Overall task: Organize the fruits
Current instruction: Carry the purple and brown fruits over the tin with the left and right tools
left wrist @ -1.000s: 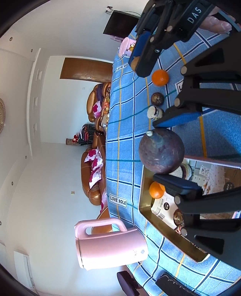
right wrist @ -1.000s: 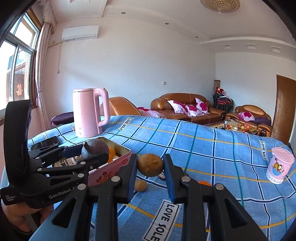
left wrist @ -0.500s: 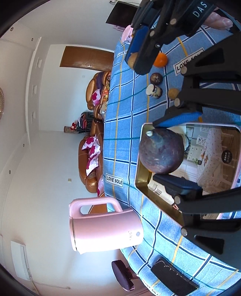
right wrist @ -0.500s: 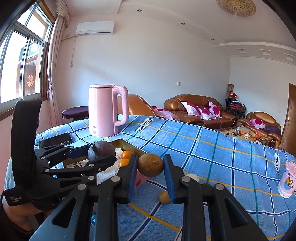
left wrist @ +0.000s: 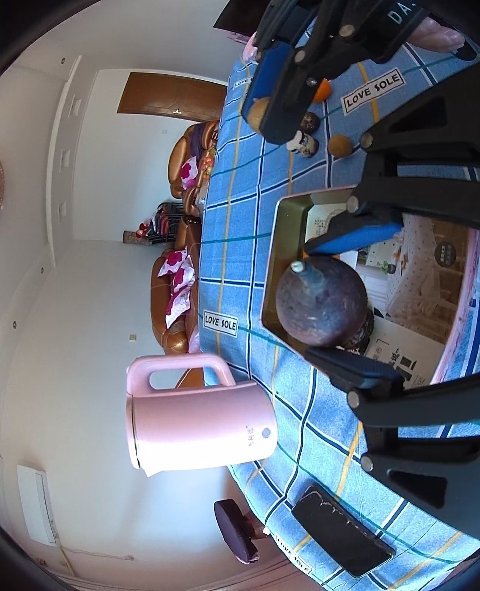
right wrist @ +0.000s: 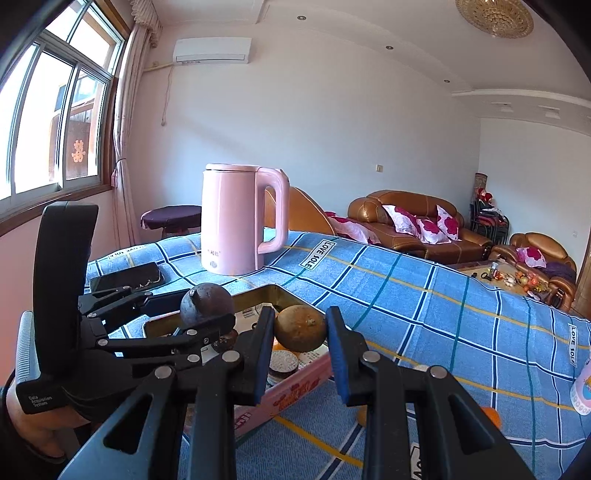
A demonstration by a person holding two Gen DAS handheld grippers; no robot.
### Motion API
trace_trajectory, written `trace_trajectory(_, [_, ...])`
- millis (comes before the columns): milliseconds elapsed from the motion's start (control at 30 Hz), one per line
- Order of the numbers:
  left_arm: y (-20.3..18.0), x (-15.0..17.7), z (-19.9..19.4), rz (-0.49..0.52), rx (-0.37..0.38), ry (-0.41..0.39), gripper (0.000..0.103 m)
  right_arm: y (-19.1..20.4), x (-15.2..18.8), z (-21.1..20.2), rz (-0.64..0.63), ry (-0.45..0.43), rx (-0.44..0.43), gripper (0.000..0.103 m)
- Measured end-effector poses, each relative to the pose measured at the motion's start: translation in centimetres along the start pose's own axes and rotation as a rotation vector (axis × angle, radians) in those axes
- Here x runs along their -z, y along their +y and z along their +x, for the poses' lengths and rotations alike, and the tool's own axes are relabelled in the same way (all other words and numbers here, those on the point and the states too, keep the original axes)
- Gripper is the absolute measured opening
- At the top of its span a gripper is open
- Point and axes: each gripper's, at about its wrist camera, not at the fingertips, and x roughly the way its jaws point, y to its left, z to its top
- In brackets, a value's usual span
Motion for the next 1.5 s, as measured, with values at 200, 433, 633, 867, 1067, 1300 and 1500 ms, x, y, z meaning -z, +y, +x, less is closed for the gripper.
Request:
trace_trajectory(200, [1.1, 0.1, 0.1, -0.009, -0.022, 0.013, 0.052, 1.1, -0.1, 1.0, -0.01, 0.014, -0.02, 0.03])
trace_trajectory(433, [2.3, 0.3, 0.4, -0.018, -0.045, 0.032, 0.052, 1.7, 0.1, 1.9, -0.007, 0.034, -0.04, 0.03])
trace_trajectory(633, [2.8, 0.5, 0.6, -0.012, -0.047, 0.047, 0.052, 2.4, 0.2, 2.7, -0.015, 0.051, -0.051, 0.03])
trace_trajectory(867, [3.0, 0.8, 1.1, 0.005, -0.051, 0.074, 0.052, 2.8, 0.5, 3.5, -0.011, 0.068, -0.058, 0.03])
trace_trajectory(1067, [2.8, 0.9, 1.2, 0.025, -0.051, 0.086, 0.052, 2.9, 0.8, 4.0, -0.002, 0.089, -0.067, 0.03])
trace_trajectory(1300, [2.3, 1.2, 1.7, 0.064, -0.046, 0.118, 0.052, 2.8, 1.1, 5.3, 0.01, 0.147, -0.073, 0.03])
trace_trajectory(1500, [1.7, 1.7, 2.6, 0.1, -0.05, 0.162, 0.052, 2.9, 1.9, 6.6, 0.012, 0.212, -0.085, 0.03])
